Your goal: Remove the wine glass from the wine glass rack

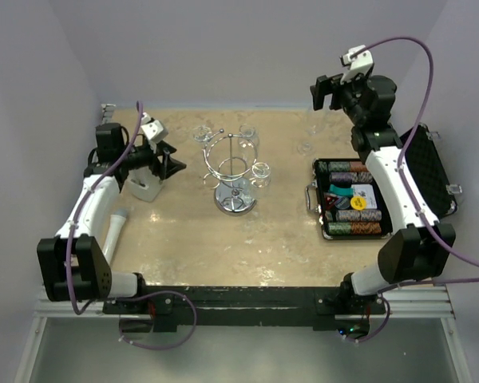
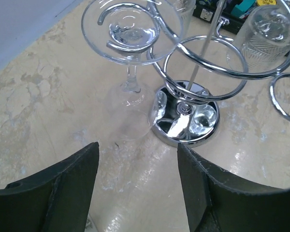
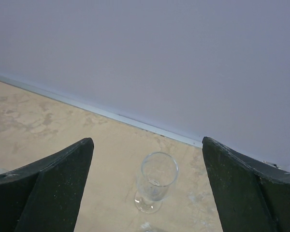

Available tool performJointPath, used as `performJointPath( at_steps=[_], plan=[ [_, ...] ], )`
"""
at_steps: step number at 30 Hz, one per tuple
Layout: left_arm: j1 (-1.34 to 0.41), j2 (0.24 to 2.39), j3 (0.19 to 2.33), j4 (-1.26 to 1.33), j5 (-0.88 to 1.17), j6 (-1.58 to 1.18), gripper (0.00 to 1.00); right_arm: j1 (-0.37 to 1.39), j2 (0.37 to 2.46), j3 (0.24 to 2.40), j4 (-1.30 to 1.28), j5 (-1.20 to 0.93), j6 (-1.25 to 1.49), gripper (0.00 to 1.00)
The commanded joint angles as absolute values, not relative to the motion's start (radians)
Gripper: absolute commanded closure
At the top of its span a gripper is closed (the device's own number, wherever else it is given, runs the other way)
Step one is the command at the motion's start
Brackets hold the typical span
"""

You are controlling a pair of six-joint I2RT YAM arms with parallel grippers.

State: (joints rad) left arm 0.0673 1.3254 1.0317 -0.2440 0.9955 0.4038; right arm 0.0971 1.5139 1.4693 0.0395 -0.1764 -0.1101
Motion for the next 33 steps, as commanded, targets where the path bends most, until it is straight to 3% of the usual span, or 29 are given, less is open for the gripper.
performJointPath(
  at_steps=[1,6,15,19,33],
  plan=[
    [0.045,1.380,1.097,-0.092,1.031,0.404,0.31,0.094,1.437,1.488,0.031,-0.264,-0.078,0.02],
    [0.032,1.430,1.100,-0.017,1.049,0.380,0.30,0.097,1.414,1.546,-0.054,-0.282,-0.092,0.04],
    [0.051,1.440,0.907,0.411,1.150,0.232,0.37,0.097,1.416,1.647,-0.204,-0.223,-0.235,0.04],
    [0.054,1.443,0.879,0.429,1.195,0.285,0.38,0.097,1.425,1.689,-0.276,-0.204,-0.278,0.04],
    [0.044,1.588,0.876,0.759,1.236,0.068,0.53,0.097,1.433,1.680,-0.302,-0.169,-0.331,0.03]
  ],
)
